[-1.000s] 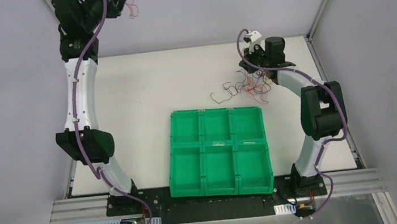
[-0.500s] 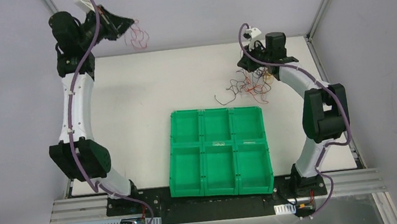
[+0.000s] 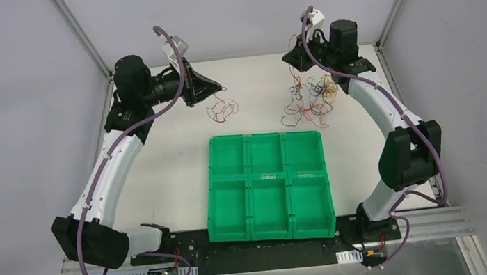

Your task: Untangle the cables

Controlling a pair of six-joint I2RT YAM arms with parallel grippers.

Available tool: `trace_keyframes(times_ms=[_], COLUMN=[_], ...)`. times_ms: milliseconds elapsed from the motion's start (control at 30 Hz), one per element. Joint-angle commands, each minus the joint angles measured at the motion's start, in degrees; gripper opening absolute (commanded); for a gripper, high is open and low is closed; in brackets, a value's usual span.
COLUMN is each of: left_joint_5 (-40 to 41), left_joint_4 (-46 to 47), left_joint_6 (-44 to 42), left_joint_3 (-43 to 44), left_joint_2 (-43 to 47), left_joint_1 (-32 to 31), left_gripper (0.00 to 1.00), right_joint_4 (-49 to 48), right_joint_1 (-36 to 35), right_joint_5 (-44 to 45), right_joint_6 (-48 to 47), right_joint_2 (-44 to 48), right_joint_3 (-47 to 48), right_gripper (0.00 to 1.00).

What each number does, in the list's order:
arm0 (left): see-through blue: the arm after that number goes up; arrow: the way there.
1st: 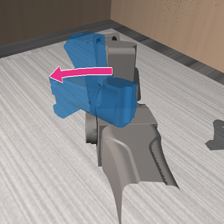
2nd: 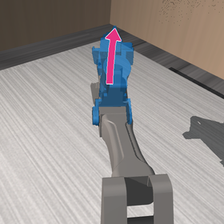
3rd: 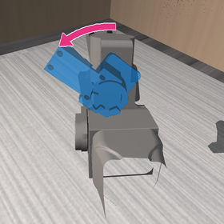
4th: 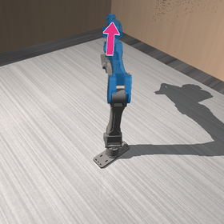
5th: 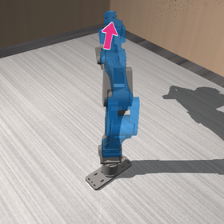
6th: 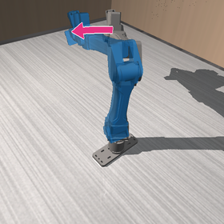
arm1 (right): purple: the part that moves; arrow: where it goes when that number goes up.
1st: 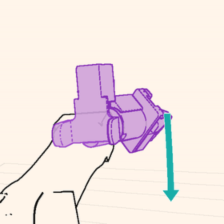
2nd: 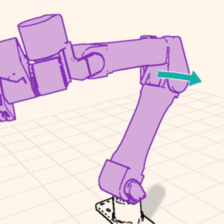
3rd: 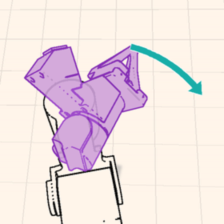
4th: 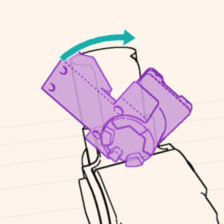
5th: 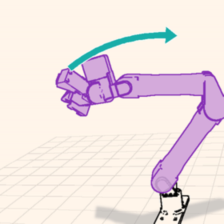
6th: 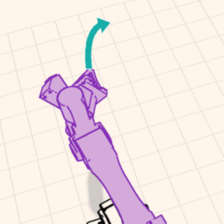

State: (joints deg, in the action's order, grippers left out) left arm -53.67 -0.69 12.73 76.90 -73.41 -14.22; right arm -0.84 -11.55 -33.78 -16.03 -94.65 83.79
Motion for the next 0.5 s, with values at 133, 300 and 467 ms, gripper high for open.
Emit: trace_keyframes(times_ms=[133, 300, 467], left_joint_5=[2.78, 2.66, 2.73], left_joint_4=[0.95, 0.96, 0.95], left_joint_6=[-8.79, -10.39, -11.31], left_joint_3=[-7.95, -12.33, -17.44], left_joint_2=[0.09, -1.93, -2.72], left_joint_1=[-3.93, -4.47, -6.12], left_gripper=[0.00, 0.00, 0.00], right_joint_4=[0.00, -0.21, -0.47], right_joint_1=[-1.82, -2.82, -3.44], right_joint_5=[-1.55, -1.90, -2.17], right_joint_6=[5.00, 6.31, 7.48], right_joint_2=[4.32, 5.52, 6.22], right_joint_3=[2.87, 2.96, 3.48], right_gripper=[0.00, 0.00, 0.00])
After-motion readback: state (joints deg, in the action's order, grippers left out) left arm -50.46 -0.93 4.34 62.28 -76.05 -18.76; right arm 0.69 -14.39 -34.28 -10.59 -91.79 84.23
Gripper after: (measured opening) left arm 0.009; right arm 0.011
